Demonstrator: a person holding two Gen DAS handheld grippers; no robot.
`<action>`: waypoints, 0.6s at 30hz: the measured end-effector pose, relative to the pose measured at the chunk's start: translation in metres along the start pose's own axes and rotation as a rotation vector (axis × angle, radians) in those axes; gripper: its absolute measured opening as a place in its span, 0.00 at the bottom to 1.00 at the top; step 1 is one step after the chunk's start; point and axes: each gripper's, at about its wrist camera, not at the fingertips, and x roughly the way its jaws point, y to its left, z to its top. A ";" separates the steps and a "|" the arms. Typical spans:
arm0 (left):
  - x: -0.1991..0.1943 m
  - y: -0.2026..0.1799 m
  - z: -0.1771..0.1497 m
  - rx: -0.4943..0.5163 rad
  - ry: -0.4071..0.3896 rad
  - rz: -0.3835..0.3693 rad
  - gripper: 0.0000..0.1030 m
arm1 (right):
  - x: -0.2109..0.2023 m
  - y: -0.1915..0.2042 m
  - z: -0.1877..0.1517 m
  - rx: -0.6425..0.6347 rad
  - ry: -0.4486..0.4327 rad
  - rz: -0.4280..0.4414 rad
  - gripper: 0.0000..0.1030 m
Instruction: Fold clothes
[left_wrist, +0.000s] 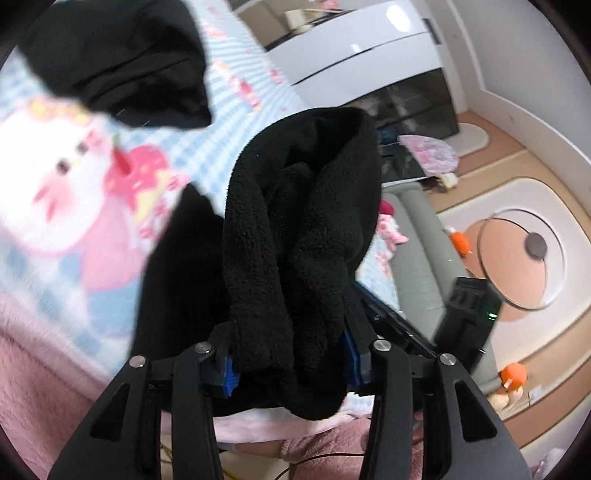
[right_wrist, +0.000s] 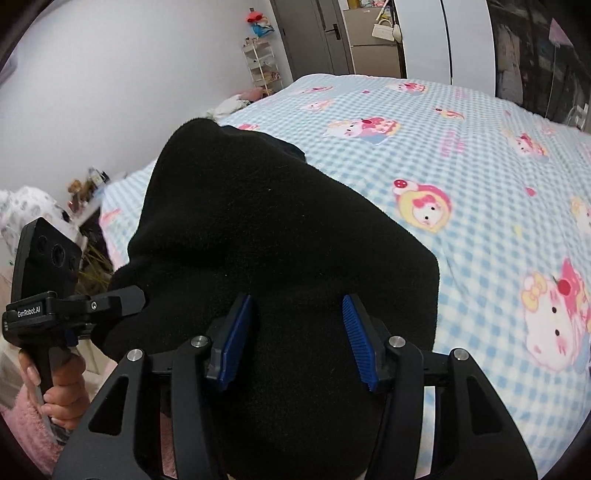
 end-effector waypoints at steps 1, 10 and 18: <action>0.003 0.005 0.000 -0.010 0.015 0.024 0.50 | 0.003 0.005 -0.002 -0.016 0.005 -0.024 0.52; -0.051 -0.051 0.024 0.250 -0.196 0.234 0.70 | 0.004 0.009 -0.010 -0.021 -0.003 -0.044 0.53; 0.049 -0.115 0.056 0.549 -0.081 0.266 0.30 | 0.016 0.022 0.006 -0.096 0.016 -0.053 0.56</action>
